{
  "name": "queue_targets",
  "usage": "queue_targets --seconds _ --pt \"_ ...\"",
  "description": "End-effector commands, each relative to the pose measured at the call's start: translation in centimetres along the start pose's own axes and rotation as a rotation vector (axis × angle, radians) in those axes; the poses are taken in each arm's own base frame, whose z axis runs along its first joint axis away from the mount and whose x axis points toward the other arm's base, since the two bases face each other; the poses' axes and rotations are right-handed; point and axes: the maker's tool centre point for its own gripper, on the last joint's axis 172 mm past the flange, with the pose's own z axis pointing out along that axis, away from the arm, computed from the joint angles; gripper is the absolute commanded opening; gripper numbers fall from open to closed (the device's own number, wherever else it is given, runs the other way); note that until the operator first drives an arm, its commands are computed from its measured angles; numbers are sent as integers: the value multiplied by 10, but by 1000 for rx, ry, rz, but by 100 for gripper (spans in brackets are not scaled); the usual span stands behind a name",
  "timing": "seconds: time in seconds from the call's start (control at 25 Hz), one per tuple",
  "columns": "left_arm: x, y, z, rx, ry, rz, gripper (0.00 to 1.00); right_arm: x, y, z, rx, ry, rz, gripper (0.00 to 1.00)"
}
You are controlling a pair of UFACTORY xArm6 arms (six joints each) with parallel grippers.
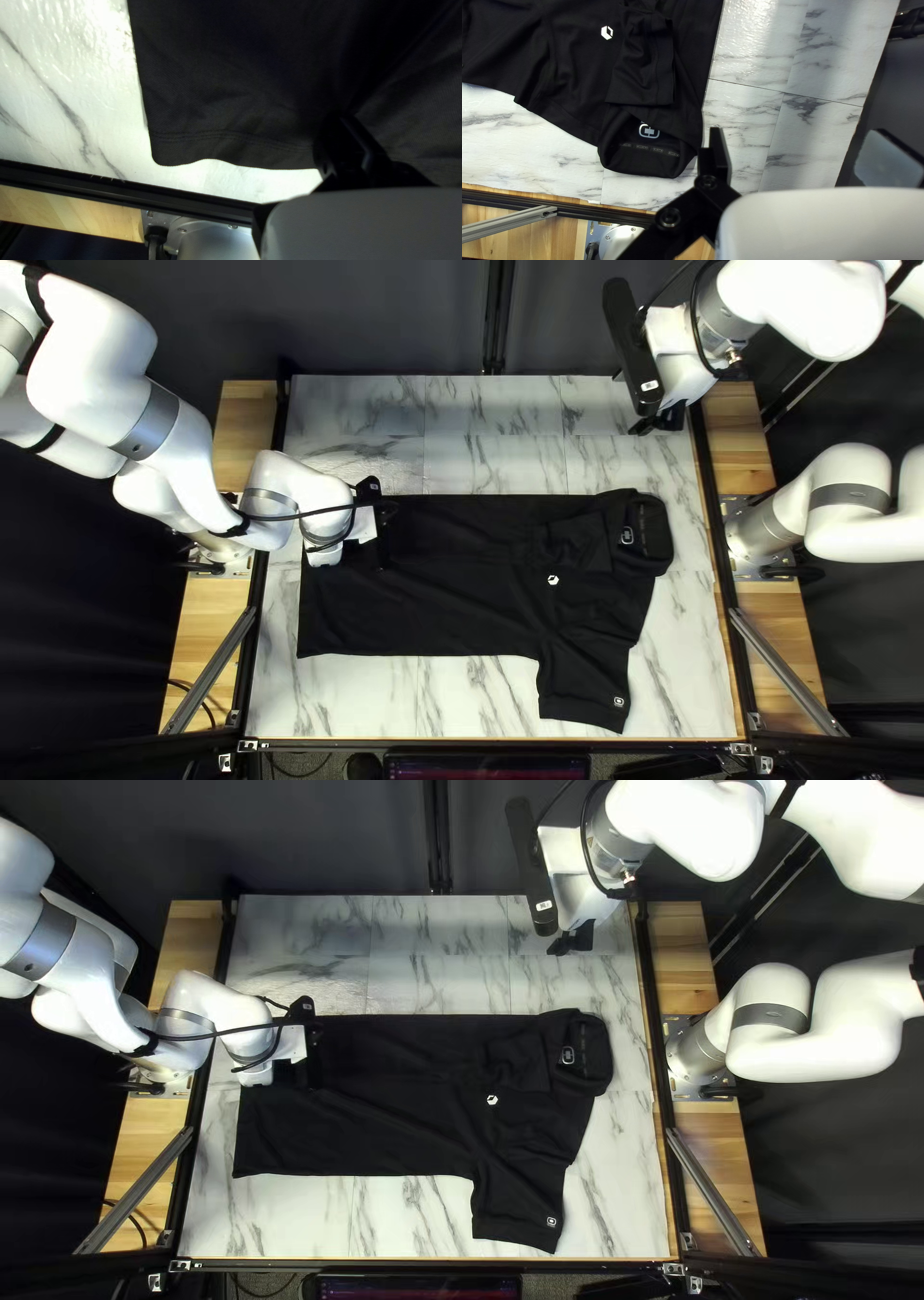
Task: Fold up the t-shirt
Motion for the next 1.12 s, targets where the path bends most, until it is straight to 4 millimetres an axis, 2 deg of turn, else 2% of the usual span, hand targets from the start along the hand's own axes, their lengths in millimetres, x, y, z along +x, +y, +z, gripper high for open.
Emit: queue_targets --seconds 0.04,0.32,0.52,0.76,0.96,1.0,1.04,1.08,1.12 --pt "-2 2 -6 8 3 2 0 0 0 0 0 0 0 100" --pt "-3 2 -11 20 4 4 0 0 0 0 0 0 0 100" --pt "-4 -2 -12 25 2 -1 0 0 0 0 0 0 0 100" --pt "-11 -16 -10 32 -8 -20 0 0 0 0 0 0 0 100" --pt "-11 -16 -9 31 -12 -23 0 0 0 0 0 0 0 100" --pt "-11 -15 -8 31 -13 -22 11 0 0 0 0 0 0 100" --pt "-9 -13 -8 30 -14 -19 67 0 0 0 0 0 0 100" --pt "-8 -11 -8 29 -14 -16 100 0 0 0 0 0 0 100" --pt "-7 -10 -8 28 -14 -14 100 0 0 0 0 0 0 100"
